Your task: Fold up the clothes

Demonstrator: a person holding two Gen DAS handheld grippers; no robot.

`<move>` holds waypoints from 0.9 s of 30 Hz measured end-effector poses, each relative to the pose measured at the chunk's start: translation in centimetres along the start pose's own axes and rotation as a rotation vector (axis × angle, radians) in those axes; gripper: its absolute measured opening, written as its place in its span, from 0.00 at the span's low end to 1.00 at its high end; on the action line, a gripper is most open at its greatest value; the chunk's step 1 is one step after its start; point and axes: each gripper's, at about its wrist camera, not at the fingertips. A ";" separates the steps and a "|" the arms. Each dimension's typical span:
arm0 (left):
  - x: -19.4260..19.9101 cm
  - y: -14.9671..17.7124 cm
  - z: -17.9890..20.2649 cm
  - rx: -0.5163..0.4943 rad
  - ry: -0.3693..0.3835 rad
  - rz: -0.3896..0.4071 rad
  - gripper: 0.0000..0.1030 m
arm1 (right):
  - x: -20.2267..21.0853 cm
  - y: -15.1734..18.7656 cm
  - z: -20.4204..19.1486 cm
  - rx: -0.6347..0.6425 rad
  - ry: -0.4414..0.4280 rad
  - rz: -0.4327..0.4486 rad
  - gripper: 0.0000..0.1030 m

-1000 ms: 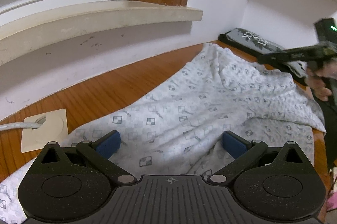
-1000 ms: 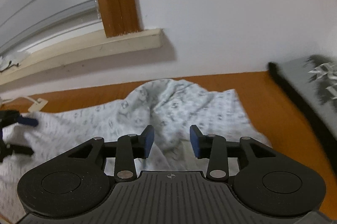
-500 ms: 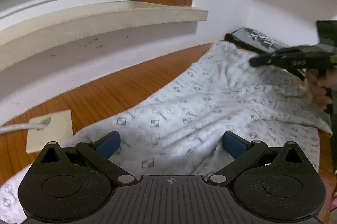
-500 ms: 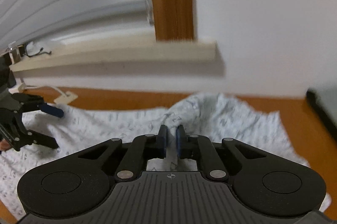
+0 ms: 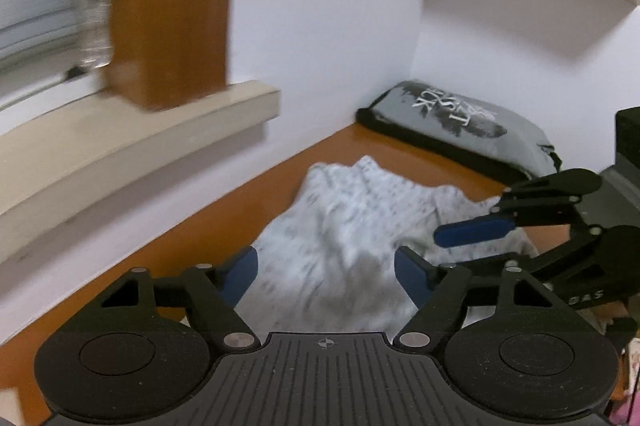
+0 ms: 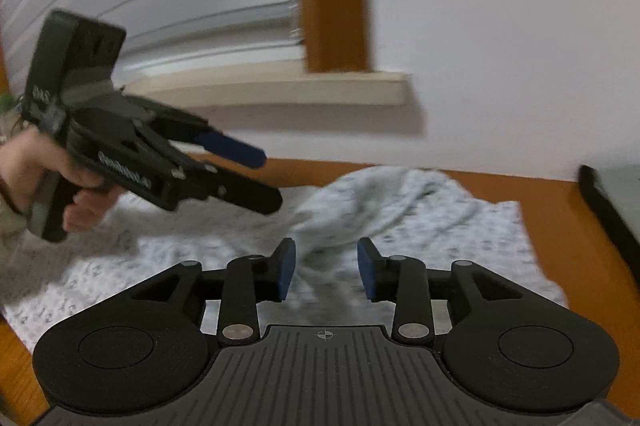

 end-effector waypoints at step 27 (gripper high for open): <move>1.8 4.7 -8.4 0.151 -0.123 0.009 0.75 | -8.0 -7.9 10.2 -0.391 0.165 0.024 0.01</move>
Point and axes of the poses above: each gripper's, at about its wrist camera, not at the fingertips, and x roughly against the way its jaws point, z to its right, y to its underside, and after that the axes turned 8 degrees about z, right-handed
